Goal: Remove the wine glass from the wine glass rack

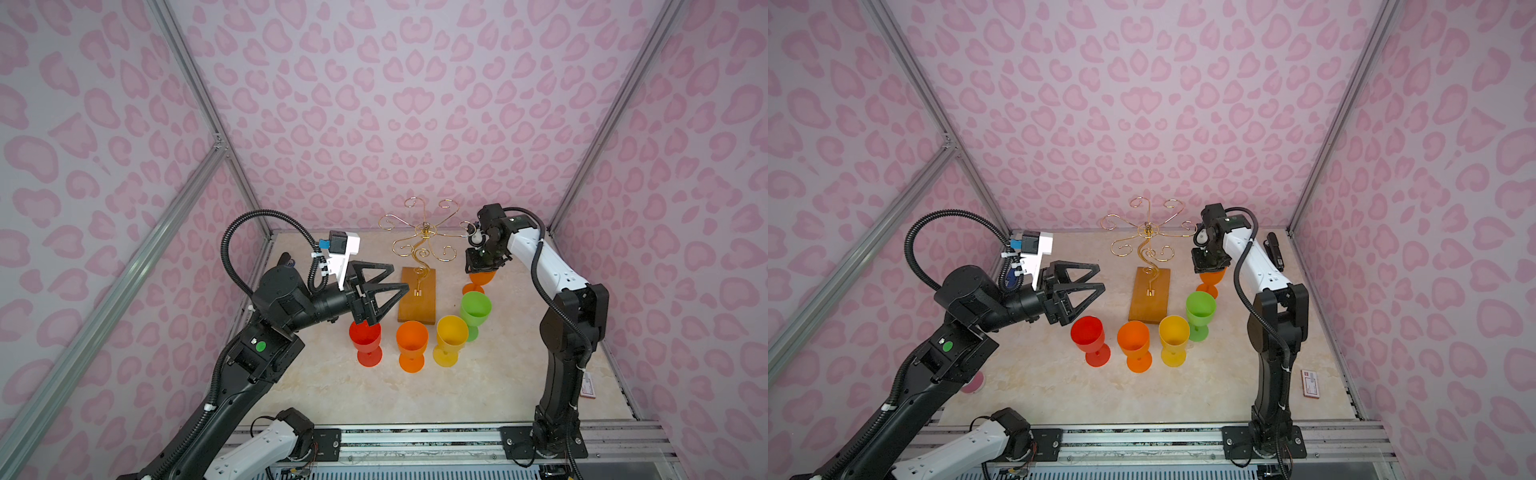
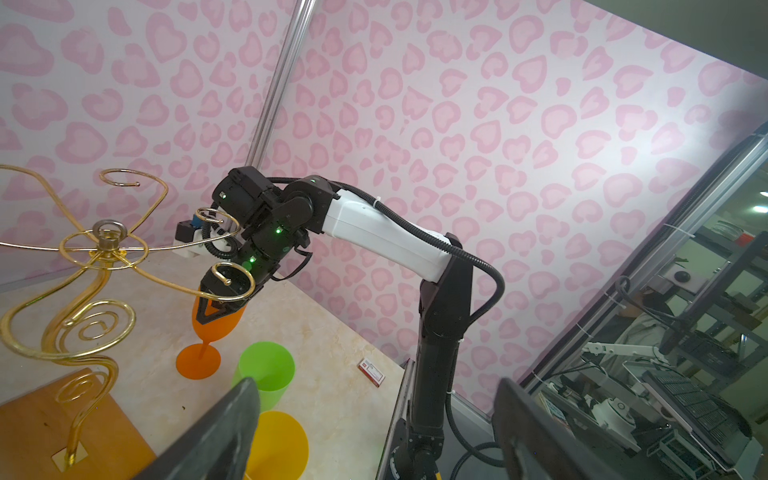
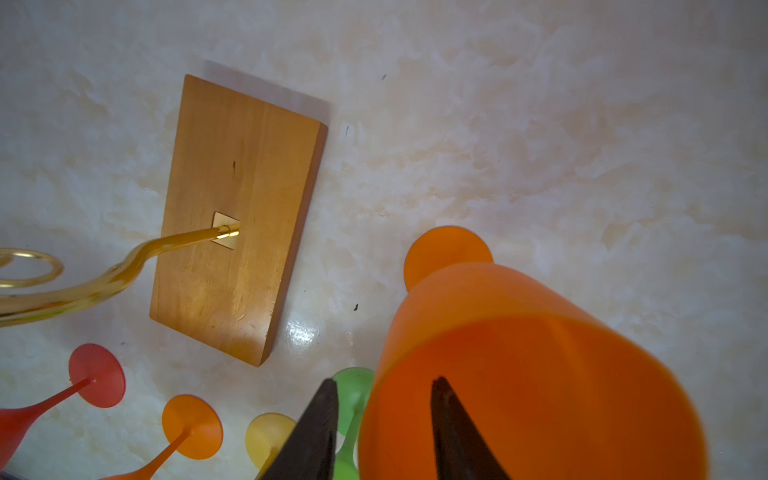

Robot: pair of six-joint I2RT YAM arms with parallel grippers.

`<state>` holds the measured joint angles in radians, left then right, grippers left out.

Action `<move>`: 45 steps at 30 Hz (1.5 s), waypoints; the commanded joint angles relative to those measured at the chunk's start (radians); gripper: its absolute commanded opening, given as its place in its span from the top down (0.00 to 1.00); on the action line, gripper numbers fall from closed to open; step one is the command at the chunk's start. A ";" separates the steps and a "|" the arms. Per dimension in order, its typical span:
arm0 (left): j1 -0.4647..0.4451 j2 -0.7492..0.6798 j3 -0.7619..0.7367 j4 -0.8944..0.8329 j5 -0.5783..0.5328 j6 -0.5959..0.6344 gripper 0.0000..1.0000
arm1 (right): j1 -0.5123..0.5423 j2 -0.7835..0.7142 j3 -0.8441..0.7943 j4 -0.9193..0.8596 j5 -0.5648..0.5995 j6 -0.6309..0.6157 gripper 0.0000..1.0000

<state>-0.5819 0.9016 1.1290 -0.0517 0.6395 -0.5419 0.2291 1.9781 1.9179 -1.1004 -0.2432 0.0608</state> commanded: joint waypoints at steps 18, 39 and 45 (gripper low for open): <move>0.053 -0.045 -0.001 -0.122 -0.222 0.153 0.10 | -0.300 -0.760 -0.858 0.931 -0.024 0.238 0.60; 0.291 0.079 -0.558 0.441 -1.056 0.466 0.10 | -0.143 -0.920 -1.587 1.612 0.600 0.093 0.62; 0.436 0.169 -0.662 0.573 -0.903 0.385 0.11 | -0.123 -0.788 -1.657 1.791 0.613 0.065 0.62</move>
<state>-0.1772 1.0557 0.4908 0.3580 -0.3542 -0.1078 0.1005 1.1557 0.2741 0.5499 0.3279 0.1520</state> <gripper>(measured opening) 0.895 0.381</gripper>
